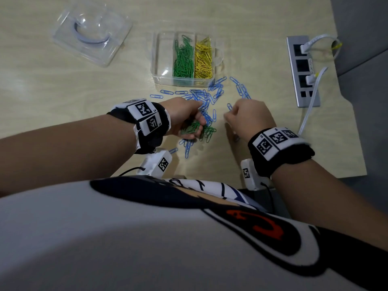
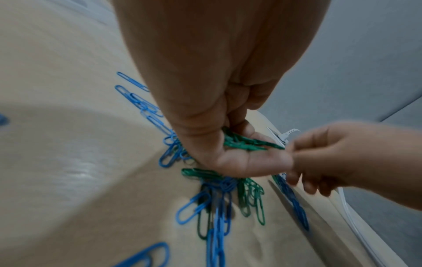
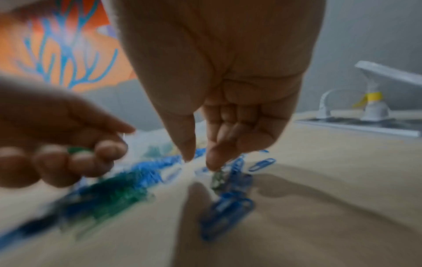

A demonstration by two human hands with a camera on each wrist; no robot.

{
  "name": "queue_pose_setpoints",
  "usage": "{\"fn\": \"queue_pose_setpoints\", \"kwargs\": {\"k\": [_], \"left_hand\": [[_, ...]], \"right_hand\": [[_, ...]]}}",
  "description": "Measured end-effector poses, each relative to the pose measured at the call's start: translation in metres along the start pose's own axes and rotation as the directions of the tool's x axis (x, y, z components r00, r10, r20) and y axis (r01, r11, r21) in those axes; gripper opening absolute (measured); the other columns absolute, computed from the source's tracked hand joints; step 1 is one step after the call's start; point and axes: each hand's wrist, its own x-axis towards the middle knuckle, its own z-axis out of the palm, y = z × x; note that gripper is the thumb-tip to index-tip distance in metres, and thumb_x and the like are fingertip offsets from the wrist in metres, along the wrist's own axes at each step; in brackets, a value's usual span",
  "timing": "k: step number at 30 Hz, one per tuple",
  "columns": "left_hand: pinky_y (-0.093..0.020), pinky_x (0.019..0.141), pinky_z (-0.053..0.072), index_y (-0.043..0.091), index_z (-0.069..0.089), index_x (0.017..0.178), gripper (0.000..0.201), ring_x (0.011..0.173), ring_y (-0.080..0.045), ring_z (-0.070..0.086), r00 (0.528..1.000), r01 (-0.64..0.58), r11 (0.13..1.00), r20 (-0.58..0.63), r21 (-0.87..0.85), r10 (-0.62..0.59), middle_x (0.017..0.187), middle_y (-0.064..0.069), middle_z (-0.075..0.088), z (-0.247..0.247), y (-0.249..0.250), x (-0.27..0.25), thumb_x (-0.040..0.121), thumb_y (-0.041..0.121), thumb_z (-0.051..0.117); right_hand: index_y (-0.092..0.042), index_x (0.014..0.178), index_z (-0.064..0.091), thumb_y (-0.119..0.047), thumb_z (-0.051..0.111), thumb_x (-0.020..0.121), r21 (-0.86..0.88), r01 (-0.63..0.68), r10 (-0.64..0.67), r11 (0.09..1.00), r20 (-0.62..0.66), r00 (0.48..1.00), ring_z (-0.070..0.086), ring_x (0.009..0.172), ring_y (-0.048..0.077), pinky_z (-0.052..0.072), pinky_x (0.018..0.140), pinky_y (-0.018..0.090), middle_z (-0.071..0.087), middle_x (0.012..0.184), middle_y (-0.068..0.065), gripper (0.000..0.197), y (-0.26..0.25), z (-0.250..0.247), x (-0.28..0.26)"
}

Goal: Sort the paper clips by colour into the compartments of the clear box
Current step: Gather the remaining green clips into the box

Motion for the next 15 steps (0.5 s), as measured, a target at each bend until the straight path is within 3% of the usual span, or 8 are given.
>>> {"fn": "queue_pose_setpoints", "kwargs": {"k": [3,7,10,15], "left_hand": [[-0.018,0.049,0.049,0.009,0.055,0.073,0.055,0.047,-0.017,0.06,1.0,0.002,1.0,-0.021,0.02,-0.002,0.066,-0.009,0.054,-0.001,-0.001,-0.001,0.102,0.045,0.025],[-0.017,0.048,0.049,0.008,0.056,0.074,0.056,0.05,-0.018,0.061,0.999,0.006,0.999,-0.041,0.051,-0.004,0.068,-0.012,0.055,-0.005,-0.003,-0.003,0.102,0.045,0.025],[-0.017,0.048,0.049,0.008,0.056,0.074,0.056,0.058,-0.021,0.058,0.998,0.018,0.998,-0.053,0.054,-0.015,0.07,-0.012,0.055,-0.008,-0.005,-0.003,0.102,0.045,0.025],[-0.019,0.049,0.05,0.007,0.057,0.075,0.057,0.062,-0.024,0.057,0.998,0.029,0.998,-0.053,0.055,-0.026,0.07,-0.012,0.056,-0.01,-0.008,-0.002,0.102,0.045,0.025]], "right_hand": [[-0.01,0.094,0.066,-0.026,0.056,0.086,-0.187,-0.005,0.024,0.982,0.095,0.995,0.061,0.09,0.032,0.041,0.067,0.028,0.065,0.096,0.014,0.021,0.002,0.006,-0.002],[-0.008,0.094,0.065,-0.018,0.053,0.087,-0.19,0.009,0.014,0.982,0.115,0.993,0.058,0.085,0.032,0.04,0.066,0.029,0.065,0.096,0.014,0.017,-0.004,0.009,-0.003],[-0.012,0.097,0.064,-0.02,0.054,0.084,-0.119,-0.006,0.018,0.993,0.109,0.994,0.06,0.091,0.031,0.044,0.068,0.03,0.064,0.097,0.011,0.018,-0.003,0.004,-0.003],[-0.01,0.076,0.061,-0.028,0.06,0.084,-0.239,0.047,0.0,0.97,0.193,0.981,0.062,0.084,0.031,0.038,0.063,0.028,0.053,0.072,0.009,0.02,-0.001,0.004,-0.01]]}}
